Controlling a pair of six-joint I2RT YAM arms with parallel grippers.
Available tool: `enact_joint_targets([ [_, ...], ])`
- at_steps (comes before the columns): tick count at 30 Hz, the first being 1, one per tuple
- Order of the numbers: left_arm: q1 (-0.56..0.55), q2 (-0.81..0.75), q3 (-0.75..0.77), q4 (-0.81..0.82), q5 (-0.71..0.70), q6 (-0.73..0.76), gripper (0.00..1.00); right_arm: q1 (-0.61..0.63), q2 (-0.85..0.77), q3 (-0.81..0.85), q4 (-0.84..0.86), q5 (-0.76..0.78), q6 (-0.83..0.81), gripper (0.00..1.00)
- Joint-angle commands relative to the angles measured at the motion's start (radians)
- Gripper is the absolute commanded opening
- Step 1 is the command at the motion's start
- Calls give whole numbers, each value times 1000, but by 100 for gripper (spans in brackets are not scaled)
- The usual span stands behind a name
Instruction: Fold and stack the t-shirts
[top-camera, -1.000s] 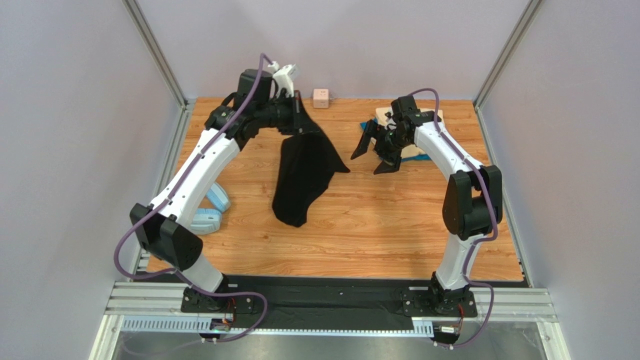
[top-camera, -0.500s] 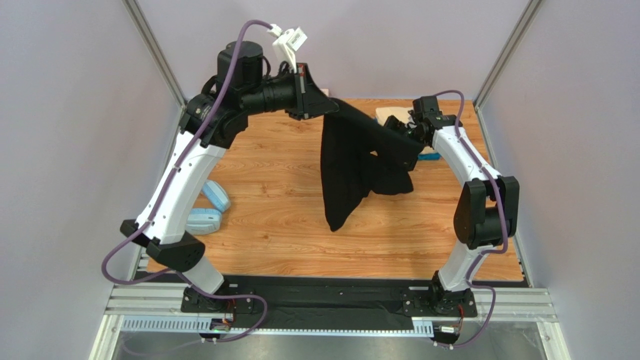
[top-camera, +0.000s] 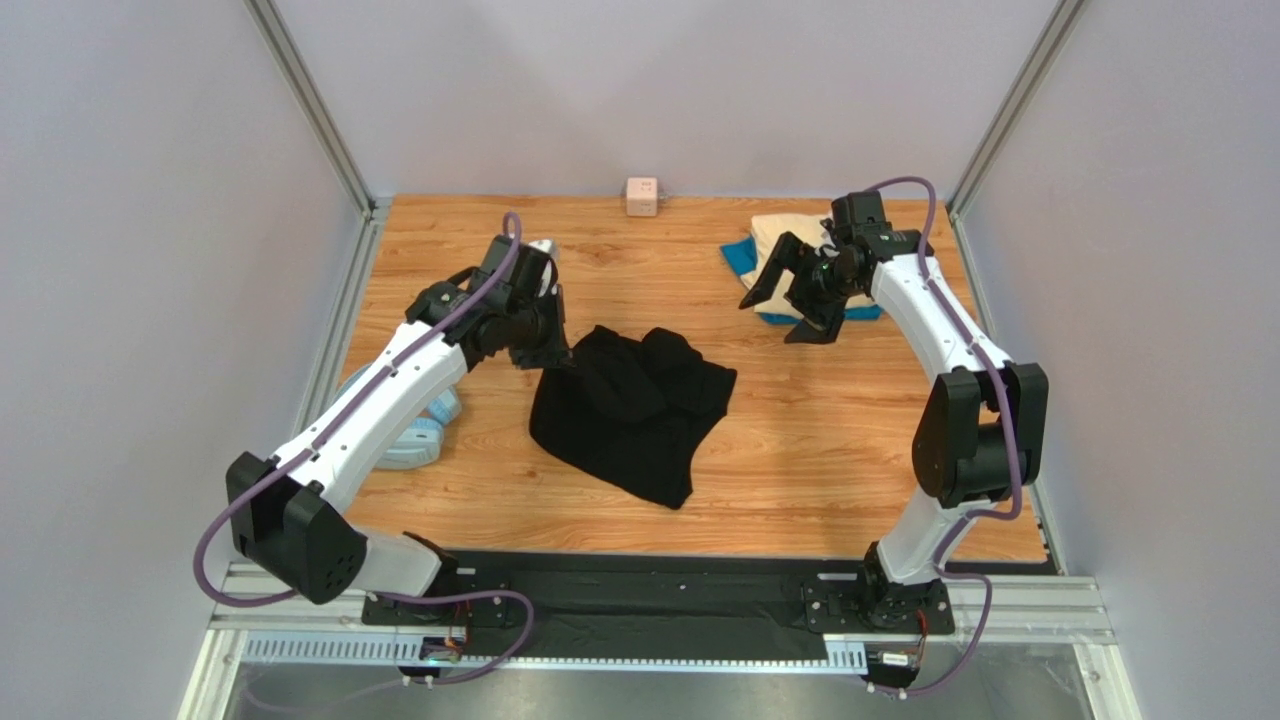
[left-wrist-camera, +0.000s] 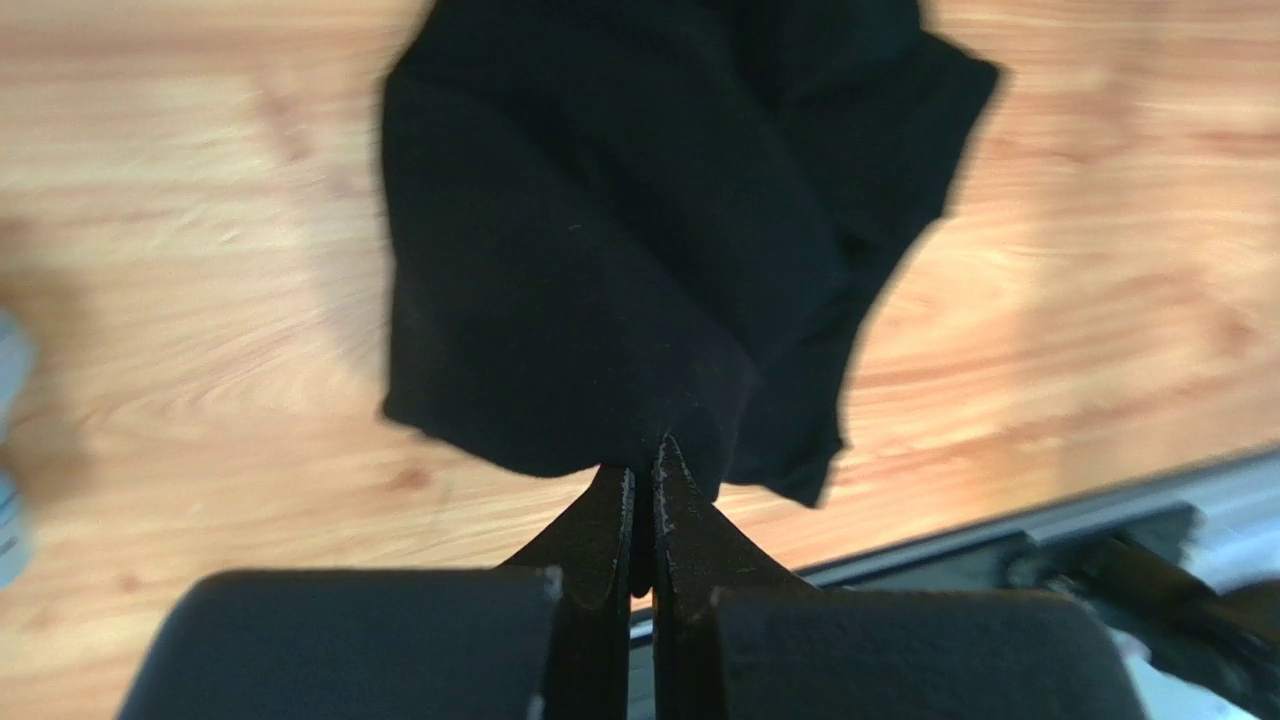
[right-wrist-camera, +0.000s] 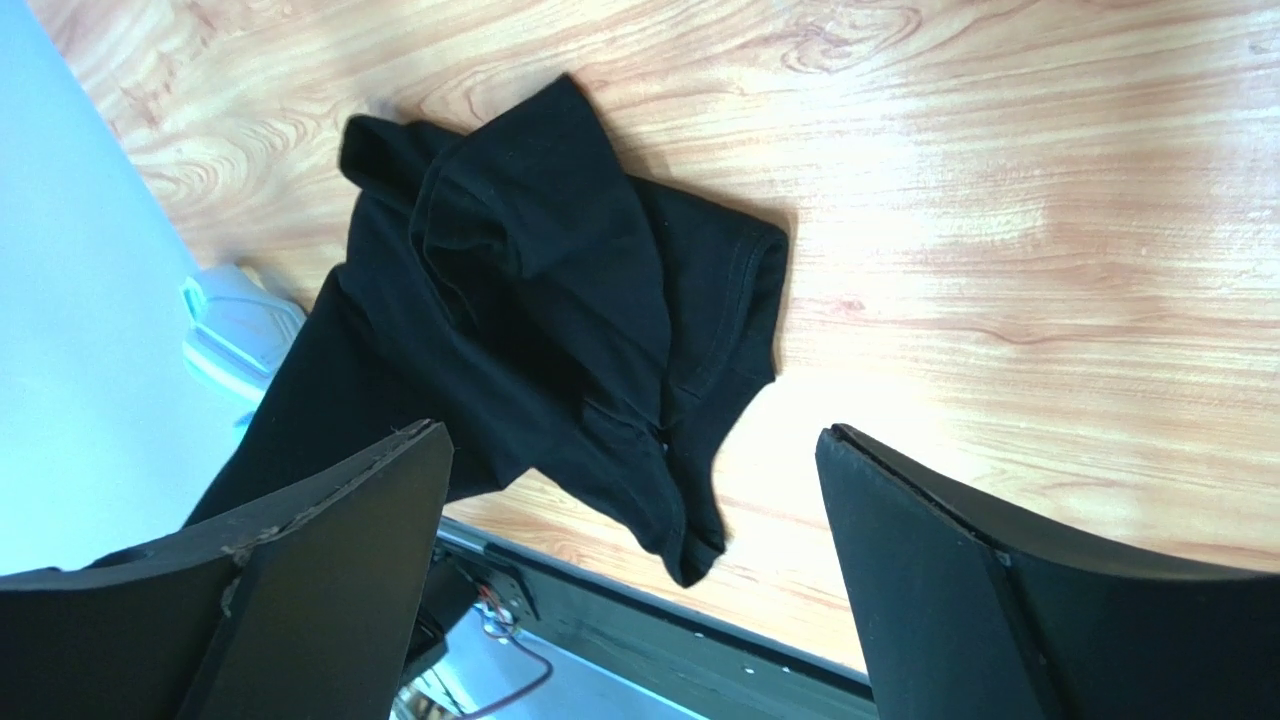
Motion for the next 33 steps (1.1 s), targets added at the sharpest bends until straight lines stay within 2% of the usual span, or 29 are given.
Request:
enact_joint_targets([
  [1, 8, -113, -48, -33, -233, -34, 0, 21, -27, -41, -20, 19, -69, 100],
  [5, 31, -159, -134, -65, -337, -83, 0, 56, -1, -95, -61, 73, -109, 100],
  [11, 34, -197, -244, -113, -417, -168, 0, 146, 42, -162, -90, 136, -116, 100],
  [22, 39, -228, -300, -117, -410, -169, 0, 278, 107, -246, 69, 122, -82, 97],
  [33, 55, -219, -291, -108, -379, -143, 0, 303, 255, -148, 17, 143, -89, 92],
])
